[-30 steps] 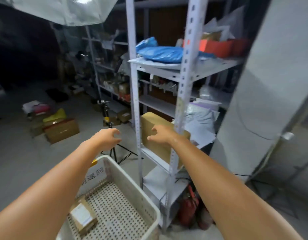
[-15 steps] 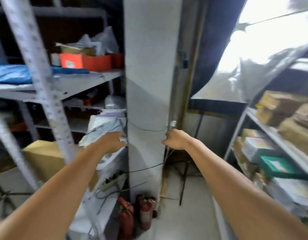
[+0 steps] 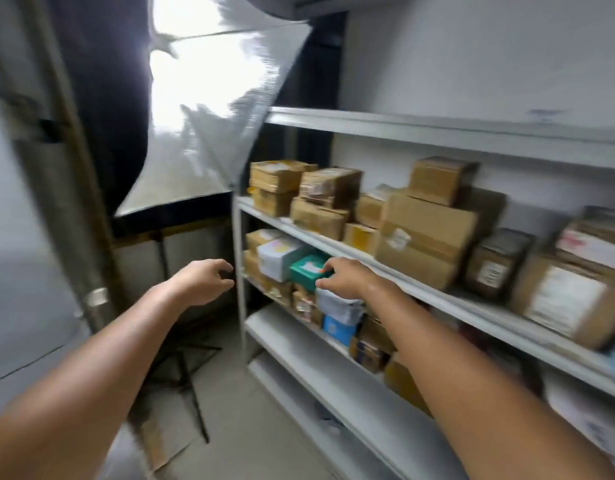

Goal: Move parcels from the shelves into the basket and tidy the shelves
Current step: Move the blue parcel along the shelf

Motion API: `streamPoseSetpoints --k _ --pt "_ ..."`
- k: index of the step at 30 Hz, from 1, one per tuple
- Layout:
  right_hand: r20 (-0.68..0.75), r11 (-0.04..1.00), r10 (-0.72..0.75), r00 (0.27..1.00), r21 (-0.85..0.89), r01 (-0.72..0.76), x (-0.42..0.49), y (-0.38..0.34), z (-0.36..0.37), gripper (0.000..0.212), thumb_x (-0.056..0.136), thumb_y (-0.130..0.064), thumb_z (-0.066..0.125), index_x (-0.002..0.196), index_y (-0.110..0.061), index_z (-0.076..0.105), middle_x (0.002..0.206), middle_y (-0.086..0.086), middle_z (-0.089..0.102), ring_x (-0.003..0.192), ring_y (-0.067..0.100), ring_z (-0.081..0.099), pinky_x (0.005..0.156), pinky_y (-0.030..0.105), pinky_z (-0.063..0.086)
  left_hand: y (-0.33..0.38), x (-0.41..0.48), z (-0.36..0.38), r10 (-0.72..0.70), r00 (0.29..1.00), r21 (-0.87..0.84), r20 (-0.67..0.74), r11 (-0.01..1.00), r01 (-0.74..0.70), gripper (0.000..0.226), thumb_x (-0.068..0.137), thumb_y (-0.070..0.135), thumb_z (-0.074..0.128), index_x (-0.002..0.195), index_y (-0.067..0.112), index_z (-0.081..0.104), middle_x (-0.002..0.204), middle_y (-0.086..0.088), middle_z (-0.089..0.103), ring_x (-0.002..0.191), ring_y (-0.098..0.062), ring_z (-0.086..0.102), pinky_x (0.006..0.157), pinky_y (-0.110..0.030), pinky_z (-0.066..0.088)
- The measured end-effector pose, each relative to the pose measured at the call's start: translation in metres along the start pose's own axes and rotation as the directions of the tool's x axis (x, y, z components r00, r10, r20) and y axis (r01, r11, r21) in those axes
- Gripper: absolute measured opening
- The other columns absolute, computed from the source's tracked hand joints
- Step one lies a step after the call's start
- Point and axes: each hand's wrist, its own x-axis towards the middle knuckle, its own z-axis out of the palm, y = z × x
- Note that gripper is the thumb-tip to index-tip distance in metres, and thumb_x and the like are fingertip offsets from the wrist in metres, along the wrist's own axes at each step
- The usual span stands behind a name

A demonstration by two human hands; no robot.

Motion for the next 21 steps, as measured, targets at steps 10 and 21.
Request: streamPoseSetpoints --k 10,21 --pt "-0.149 0.872 0.489 0.860 0.066 -0.485 -0.139 0.136 -0.048 0.055 0.093 -0.043 0.061 0.141 -0.018 0.049 0.142 0.010 0.053 0.124 0.030 0.053 0.096 0.034 0.044 0.178 0.023 0.088 0.450 0.874 -0.034 0.185 0.891 -0.452 0.039 0.095 0.032 0.059 0.132 0.021 0.057 0.132 -0.006 0.061 0.116 -0.026 0.059 0.093 -0.030 0.044" --pt "-0.333 0.722 0.680 0.654 0.144 -0.677 -0.246 0.235 -0.090 0.042 0.093 -0.041 0.061 0.129 -0.019 0.057 0.129 0.009 0.060 0.114 0.027 0.058 0.092 0.035 0.048 0.330 -0.019 0.157 0.618 0.733 -0.207 0.284 0.786 -0.582 0.034 0.093 0.025 0.059 0.127 0.026 0.060 0.095 -0.006 0.069 0.069 -0.021 0.060 0.058 -0.025 0.045"
